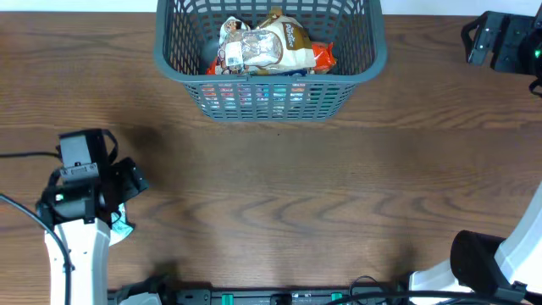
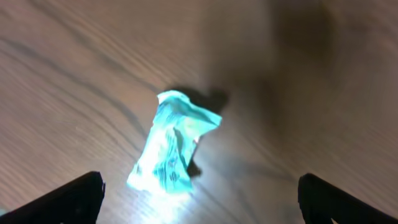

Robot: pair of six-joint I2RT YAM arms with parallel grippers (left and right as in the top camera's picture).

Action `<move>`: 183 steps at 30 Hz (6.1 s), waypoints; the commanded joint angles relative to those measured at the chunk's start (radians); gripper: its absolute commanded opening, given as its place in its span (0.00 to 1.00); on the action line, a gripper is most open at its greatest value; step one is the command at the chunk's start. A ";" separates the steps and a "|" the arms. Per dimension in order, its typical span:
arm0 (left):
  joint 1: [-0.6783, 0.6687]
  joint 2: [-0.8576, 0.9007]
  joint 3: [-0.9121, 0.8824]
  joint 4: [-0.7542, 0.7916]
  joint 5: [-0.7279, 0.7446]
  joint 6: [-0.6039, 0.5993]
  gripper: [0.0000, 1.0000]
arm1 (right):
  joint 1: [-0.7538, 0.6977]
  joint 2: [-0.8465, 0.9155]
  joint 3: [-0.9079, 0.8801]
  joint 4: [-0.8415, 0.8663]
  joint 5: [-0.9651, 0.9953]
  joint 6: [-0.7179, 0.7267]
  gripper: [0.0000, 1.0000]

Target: Pack container

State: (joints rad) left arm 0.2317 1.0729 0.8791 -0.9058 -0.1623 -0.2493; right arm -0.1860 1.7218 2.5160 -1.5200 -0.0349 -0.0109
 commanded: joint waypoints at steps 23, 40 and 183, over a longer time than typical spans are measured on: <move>0.245 0.358 -0.091 0.167 0.264 0.167 0.98 | -0.002 0.018 0.004 -0.010 -0.008 0.004 0.99; 0.245 0.458 -0.183 0.240 0.264 0.166 0.99 | -0.002 0.018 0.004 -0.010 -0.008 0.007 0.99; -0.276 -0.500 0.002 0.095 0.364 0.518 0.98 | 0.195 -1.344 -1.636 0.438 0.011 -0.035 0.99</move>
State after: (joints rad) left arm -0.0406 0.5751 0.8791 -0.8078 0.1963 0.2626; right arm -0.0013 0.3828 0.8921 -1.0546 -0.0120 -0.0299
